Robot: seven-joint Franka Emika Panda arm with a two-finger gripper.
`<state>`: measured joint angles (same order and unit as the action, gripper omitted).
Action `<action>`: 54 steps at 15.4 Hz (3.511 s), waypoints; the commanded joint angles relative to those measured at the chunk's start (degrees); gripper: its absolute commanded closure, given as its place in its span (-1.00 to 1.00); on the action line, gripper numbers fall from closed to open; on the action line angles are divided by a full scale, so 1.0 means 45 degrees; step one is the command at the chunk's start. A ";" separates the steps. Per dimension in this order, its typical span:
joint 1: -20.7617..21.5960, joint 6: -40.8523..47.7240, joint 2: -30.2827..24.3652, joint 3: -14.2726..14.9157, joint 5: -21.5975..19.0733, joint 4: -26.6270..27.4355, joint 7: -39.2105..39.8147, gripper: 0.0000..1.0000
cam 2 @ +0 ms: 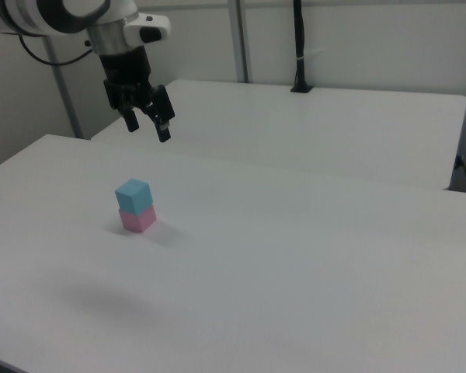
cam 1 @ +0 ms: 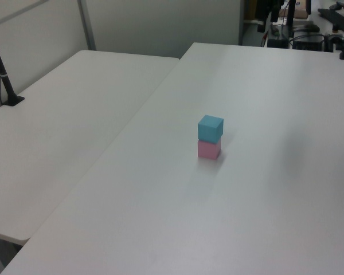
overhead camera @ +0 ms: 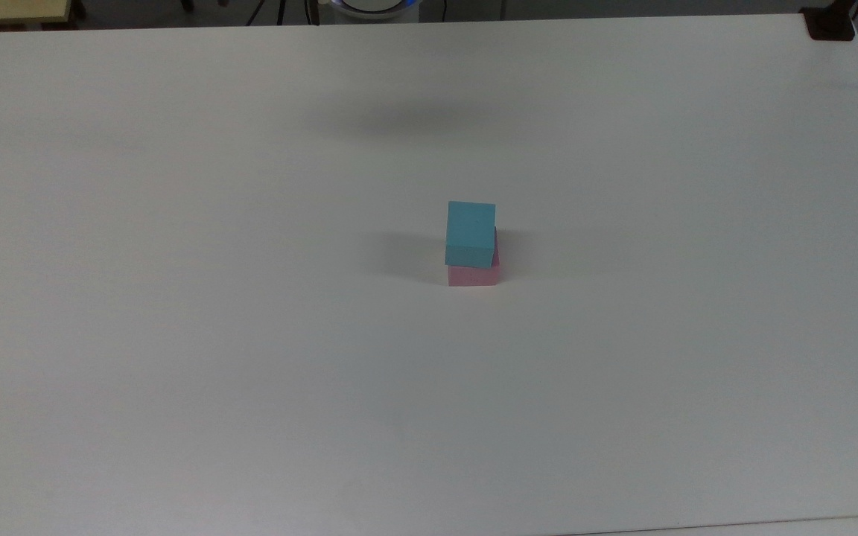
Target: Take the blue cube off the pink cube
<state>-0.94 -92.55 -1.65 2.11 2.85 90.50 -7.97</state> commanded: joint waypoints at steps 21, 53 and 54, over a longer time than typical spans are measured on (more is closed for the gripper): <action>0.0033 0.0157 -0.0279 -0.0001 -0.0204 0.0358 0.0305 -1.00; 0.3040 -0.4667 0.5463 -0.1270 0.0458 0.0124 -0.4185 -1.00; 0.3040 -0.4686 0.5483 -0.1270 0.0556 0.0143 -0.4224 -1.00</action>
<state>12.85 -112.36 22.36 -3.16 3.46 91.02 -25.15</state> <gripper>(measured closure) 0.000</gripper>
